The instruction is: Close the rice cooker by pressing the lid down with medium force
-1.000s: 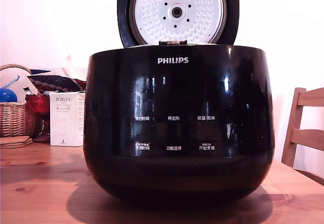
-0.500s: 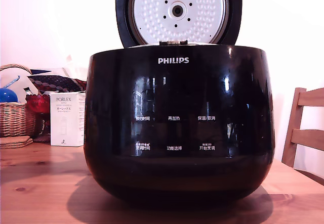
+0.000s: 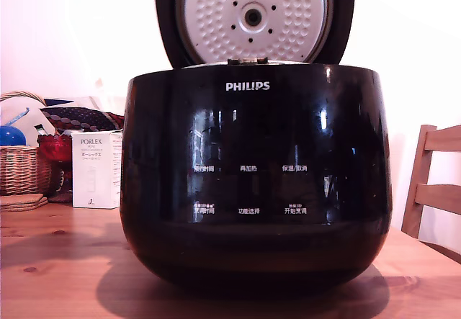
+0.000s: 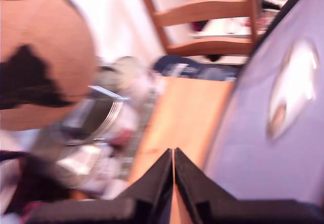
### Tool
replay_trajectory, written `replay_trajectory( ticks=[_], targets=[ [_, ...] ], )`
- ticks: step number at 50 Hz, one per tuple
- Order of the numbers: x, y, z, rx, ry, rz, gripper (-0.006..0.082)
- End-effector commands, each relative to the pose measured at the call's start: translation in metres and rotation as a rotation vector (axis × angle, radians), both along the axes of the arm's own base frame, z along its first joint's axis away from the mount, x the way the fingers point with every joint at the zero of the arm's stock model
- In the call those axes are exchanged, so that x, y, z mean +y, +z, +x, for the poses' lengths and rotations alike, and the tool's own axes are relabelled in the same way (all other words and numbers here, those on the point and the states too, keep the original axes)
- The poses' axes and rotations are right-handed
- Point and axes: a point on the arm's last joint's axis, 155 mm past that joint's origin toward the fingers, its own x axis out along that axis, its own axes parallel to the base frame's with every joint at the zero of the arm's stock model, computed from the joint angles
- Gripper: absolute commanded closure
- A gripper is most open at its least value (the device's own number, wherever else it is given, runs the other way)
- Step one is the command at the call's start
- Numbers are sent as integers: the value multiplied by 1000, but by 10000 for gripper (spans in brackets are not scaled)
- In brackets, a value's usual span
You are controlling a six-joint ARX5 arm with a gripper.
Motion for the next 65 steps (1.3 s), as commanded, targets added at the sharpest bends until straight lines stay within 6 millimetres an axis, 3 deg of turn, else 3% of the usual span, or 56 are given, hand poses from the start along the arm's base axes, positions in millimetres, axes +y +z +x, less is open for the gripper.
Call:
replay_trajectory(
  ticks=[1,19,34,46,65],
  targets=[
    [-8,-8,-20,47,-38,9,791],
    [-4,-35,-59,268,-17,48,791],
    [-4,-37,-63,363,57,6,791],
    [1,-49,-80,486,113,25,791],
    [-14,-59,-86,498,96,51,791]
  ],
)
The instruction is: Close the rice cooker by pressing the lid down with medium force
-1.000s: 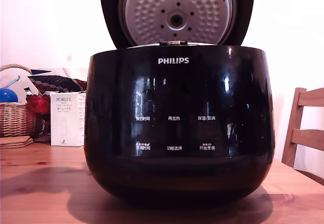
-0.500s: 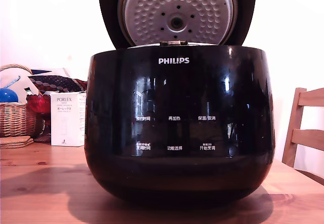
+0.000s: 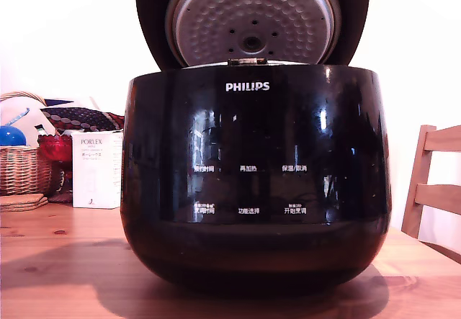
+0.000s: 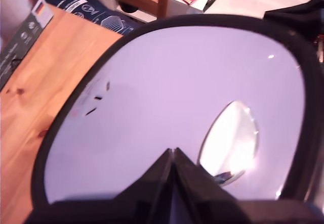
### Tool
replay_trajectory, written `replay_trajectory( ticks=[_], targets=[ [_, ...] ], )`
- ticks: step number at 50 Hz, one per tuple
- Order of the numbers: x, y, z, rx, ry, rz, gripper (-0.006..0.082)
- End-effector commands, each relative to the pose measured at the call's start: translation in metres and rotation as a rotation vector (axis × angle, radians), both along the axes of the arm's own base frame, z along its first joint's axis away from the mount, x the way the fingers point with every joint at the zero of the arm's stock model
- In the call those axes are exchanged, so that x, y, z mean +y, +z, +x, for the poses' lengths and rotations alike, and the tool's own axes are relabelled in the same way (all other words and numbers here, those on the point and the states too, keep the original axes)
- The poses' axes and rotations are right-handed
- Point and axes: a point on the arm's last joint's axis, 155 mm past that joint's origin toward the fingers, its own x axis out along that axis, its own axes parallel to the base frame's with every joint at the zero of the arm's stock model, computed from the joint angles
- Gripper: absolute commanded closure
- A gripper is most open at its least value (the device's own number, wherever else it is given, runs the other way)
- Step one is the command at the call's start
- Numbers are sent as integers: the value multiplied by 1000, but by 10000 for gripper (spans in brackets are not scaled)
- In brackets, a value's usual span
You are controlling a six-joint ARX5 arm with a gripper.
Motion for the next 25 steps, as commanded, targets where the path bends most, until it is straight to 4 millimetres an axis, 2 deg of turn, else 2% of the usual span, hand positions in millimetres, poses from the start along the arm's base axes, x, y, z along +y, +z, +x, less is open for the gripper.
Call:
replay_trajectory(
  ticks=[1,25],
  targets=[
    [-1,-14,-2,30,-1,29,791],
    [-7,-18,24,-58,39,14,791]
  ],
)
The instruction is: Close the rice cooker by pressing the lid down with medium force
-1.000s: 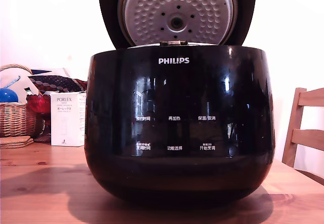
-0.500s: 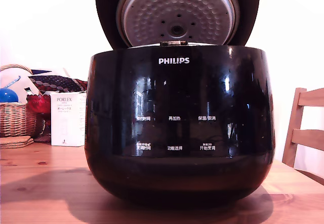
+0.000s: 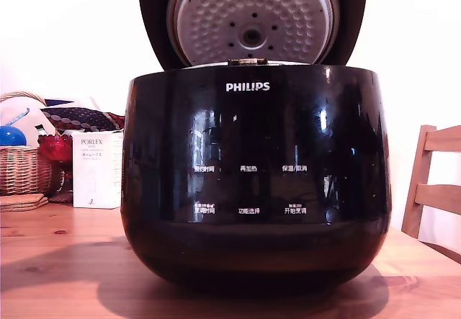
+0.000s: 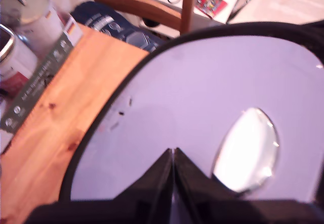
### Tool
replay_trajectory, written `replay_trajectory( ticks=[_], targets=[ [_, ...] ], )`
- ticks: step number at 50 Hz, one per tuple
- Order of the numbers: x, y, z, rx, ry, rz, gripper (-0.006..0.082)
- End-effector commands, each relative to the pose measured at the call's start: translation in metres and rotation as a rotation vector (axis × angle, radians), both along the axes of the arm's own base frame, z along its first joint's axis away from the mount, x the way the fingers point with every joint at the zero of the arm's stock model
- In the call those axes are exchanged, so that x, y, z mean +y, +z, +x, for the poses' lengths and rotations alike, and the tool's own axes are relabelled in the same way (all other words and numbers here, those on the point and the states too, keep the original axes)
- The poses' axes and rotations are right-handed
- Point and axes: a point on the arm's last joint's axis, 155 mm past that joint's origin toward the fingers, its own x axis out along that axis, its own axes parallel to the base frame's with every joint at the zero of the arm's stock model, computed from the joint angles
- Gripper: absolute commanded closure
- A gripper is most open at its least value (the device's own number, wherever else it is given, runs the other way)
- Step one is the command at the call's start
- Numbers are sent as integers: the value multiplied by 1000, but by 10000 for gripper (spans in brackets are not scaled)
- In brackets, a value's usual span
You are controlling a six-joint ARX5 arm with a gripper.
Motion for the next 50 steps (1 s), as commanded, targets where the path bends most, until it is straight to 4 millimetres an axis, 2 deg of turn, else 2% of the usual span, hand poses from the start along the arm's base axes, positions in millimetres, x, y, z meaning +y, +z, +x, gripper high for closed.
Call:
replay_trajectory(
  ticks=[1,19,36,50],
  targets=[
    [-2,-25,1,43,0,32,791],
    [-2,-63,9,58,14,40,791],
    [6,-78,1,55,43,-8,791],
    [11,-75,-7,-1,68,-96,791]
  ],
)
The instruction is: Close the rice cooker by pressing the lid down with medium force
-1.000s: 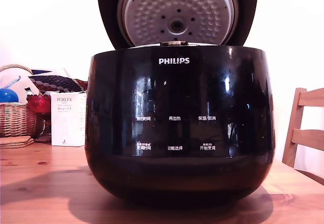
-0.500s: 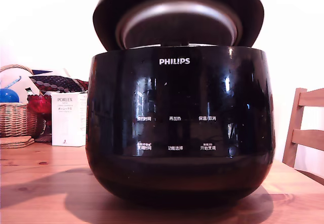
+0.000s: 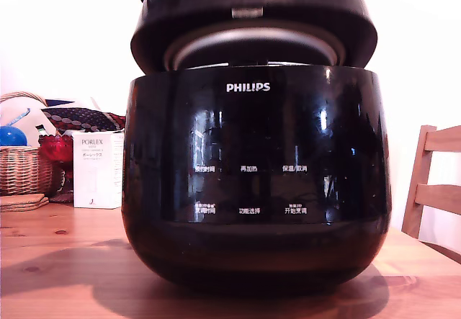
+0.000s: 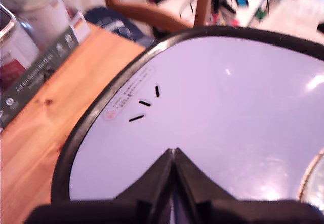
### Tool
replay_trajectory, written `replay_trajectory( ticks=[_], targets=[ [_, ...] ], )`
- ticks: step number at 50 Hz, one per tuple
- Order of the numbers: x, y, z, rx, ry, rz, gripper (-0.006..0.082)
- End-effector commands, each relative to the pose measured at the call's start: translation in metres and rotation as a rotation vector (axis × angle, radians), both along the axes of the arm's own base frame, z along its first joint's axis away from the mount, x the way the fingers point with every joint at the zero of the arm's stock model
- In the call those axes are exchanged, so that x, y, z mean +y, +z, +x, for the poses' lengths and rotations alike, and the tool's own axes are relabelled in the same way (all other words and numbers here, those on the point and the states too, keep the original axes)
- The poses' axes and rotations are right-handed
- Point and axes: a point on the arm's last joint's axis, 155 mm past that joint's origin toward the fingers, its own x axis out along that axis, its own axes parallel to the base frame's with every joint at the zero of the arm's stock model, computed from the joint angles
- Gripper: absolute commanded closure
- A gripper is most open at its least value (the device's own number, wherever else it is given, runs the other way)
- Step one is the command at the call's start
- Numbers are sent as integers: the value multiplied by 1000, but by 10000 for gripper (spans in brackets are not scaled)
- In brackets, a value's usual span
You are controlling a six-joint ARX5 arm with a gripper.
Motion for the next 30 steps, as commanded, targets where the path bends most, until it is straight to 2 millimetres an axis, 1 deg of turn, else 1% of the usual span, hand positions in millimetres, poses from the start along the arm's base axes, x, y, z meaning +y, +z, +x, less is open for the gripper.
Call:
replay_trajectory(
  ticks=[1,11,26,30],
  targets=[
    [4,-22,-8,43,4,17,791],
    [9,-29,-15,31,27,-33,791],
    [14,-22,-22,-31,63,-154,791],
    [17,-24,-25,-30,77,-182,791]
  ],
)
